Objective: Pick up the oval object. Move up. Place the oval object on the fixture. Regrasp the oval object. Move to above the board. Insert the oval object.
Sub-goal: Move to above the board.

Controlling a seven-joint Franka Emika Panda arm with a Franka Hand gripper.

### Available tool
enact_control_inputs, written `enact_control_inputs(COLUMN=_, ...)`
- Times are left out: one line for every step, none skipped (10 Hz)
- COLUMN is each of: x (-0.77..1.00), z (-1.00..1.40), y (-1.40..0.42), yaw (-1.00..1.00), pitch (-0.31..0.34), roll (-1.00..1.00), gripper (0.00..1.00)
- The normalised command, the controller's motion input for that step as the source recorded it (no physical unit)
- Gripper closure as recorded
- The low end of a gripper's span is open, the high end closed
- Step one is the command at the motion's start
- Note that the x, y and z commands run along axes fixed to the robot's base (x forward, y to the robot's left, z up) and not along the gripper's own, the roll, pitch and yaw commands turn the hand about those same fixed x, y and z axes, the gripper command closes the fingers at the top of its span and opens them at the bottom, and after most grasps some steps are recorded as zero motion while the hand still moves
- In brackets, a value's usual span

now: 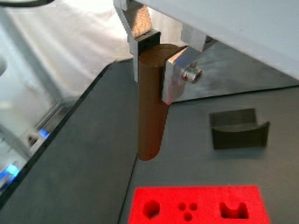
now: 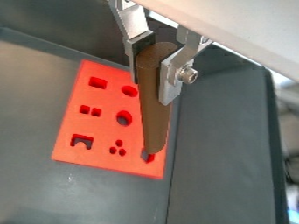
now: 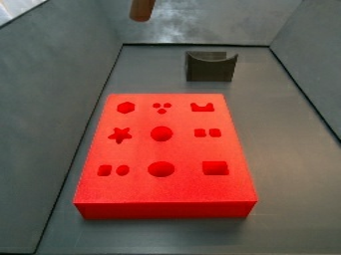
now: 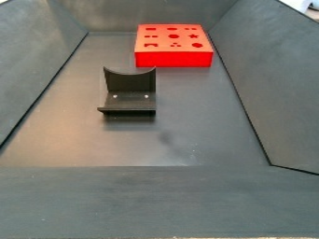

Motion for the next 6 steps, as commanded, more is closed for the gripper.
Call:
enact_control_inputs(x=-0.11, z=0.0, y=0.03, yaw=1.0, pitch=-0.408, roll=-0.36, gripper=1.0)
enact_control_inputs(x=-0.1, z=-0.01, y=0.03, yaw=1.0, pitch=-0.467, roll=-0.34, gripper=1.0)
enact_control_inputs(x=-0.09, z=-0.01, y=0.03, yaw=1.0, pitch=-0.51, roll=-0.31, gripper=1.0)
enact_control_inputs(x=-0.09, z=-0.01, y=0.03, yaw=1.0, pitch=-0.556, roll=-0.28, gripper=1.0)
enact_control_inputs(x=-0.08, z=-0.01, y=0.02, yaw=1.0, pitch=-0.624, roll=-0.24, gripper=1.0)
enact_control_inputs(x=-0.08, z=-0.01, y=0.02, yaw=0.98, pitch=-0.693, roll=-0.2, gripper=1.0)
